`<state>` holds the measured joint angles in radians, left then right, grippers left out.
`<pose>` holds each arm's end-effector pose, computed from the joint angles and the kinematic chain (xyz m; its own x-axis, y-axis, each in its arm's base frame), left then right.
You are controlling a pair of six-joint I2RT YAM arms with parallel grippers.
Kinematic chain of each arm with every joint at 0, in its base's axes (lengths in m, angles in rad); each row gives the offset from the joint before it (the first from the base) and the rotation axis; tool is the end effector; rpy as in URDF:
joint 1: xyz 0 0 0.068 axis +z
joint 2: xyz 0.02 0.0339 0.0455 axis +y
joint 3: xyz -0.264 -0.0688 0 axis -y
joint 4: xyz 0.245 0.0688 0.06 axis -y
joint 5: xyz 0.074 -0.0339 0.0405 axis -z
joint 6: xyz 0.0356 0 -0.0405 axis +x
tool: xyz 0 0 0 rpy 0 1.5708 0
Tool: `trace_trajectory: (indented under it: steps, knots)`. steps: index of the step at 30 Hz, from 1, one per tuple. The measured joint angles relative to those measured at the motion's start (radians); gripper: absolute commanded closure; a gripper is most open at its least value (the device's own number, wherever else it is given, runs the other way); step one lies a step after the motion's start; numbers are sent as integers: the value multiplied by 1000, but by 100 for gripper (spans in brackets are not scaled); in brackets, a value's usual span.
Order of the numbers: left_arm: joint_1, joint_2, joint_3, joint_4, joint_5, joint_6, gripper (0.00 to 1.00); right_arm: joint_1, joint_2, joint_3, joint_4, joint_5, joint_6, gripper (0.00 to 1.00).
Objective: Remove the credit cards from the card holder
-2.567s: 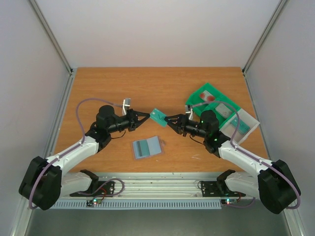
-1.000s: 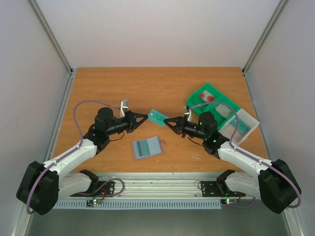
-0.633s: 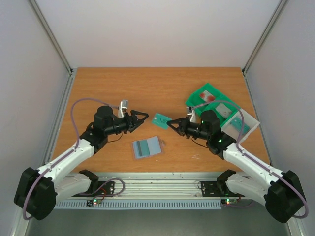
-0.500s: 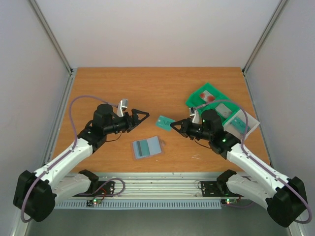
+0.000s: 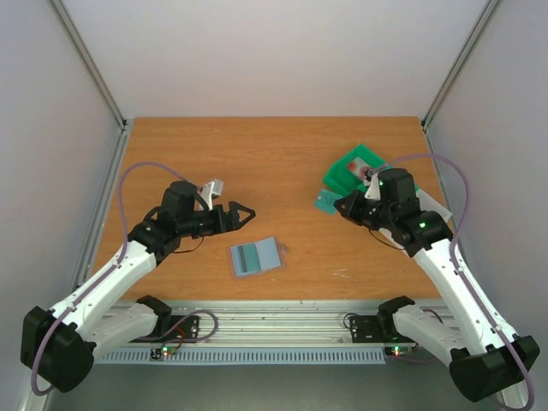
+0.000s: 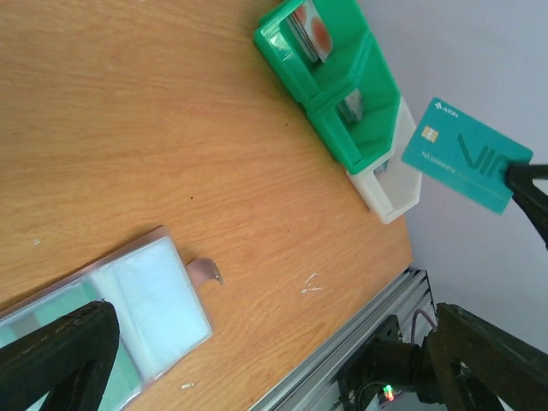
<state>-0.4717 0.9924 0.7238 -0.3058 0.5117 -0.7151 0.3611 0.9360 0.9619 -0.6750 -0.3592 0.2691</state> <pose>0.1845 -0.1137 0.2703 -0.8653 -0.2004 -0.4594 0.2583 0.6073 -0.7513 0.1755 0.0797 0.3275 -0.7027 0.0007 -0.7115 -0.4211 0.8057 0.4166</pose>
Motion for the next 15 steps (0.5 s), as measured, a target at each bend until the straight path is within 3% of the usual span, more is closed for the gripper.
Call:
trace_trajectory:
  steps: [8, 15]
  knots:
    - [0, -3, 0, -86, 20, 72, 1, -310, 89, 120, -243, 8, -138, 99]
    - [0, -3, 0, -123, 42, 122, 1, -611, 154, 147, -293, -40, -208, 99]
